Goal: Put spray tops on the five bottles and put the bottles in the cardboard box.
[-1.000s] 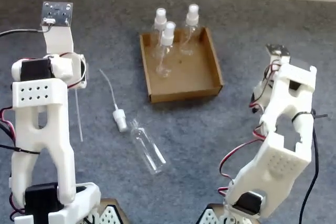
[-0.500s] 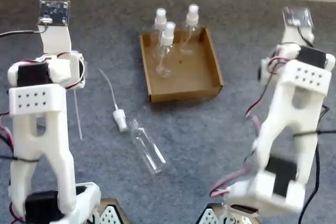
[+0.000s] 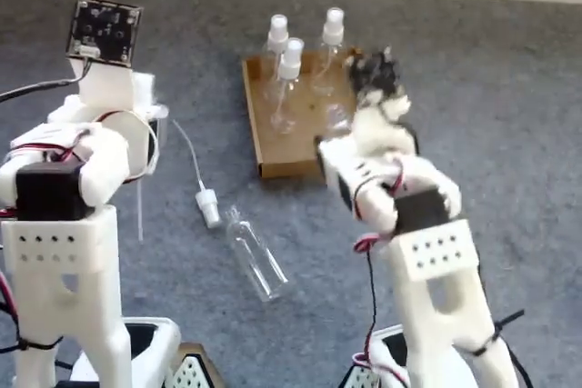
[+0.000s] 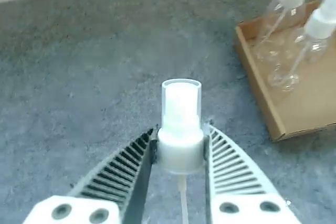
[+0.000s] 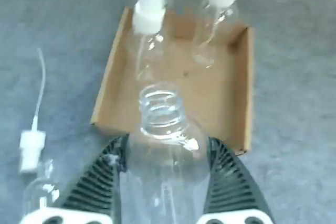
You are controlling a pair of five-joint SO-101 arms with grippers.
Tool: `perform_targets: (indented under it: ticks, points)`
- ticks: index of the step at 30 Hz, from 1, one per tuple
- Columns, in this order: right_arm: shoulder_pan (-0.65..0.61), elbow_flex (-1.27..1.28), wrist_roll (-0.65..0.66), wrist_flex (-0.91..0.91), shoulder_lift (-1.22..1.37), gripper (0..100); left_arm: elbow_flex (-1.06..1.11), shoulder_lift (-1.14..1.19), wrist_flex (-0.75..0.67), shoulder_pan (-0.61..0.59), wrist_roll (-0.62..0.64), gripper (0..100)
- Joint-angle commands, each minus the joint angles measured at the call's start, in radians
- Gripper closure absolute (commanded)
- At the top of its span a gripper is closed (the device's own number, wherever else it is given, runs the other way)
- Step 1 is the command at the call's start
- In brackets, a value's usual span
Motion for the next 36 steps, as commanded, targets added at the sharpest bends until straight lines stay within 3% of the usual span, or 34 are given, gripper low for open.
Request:
perform_targets:
  ticks: [1,7,12,16,20,36]
  points:
    - [-0.079,0.122,-0.012,-0.050,-0.157,97.6,-0.105,-0.025,0.025,0.110,0.034,94]
    - [-0.090,0.338,-0.020,-0.275,-0.392,99.5,-0.225,-0.025,-0.002,0.306,0.101,94]
    - [-0.153,0.642,-0.020,-0.475,-0.593,99.5,-0.255,-0.024,-0.204,0.456,0.173,94]
    - [-0.177,0.806,-0.021,-0.510,-0.739,99.5,-0.255,-0.024,-0.387,0.533,0.170,94]
    - [-0.176,0.832,-0.051,-0.506,-0.846,99.5,-0.254,-0.024,-0.446,0.604,0.170,94]
    - [-0.176,0.837,-0.061,-0.503,-0.895,99.5,0.016,-0.022,-0.749,0.641,0.164,94]
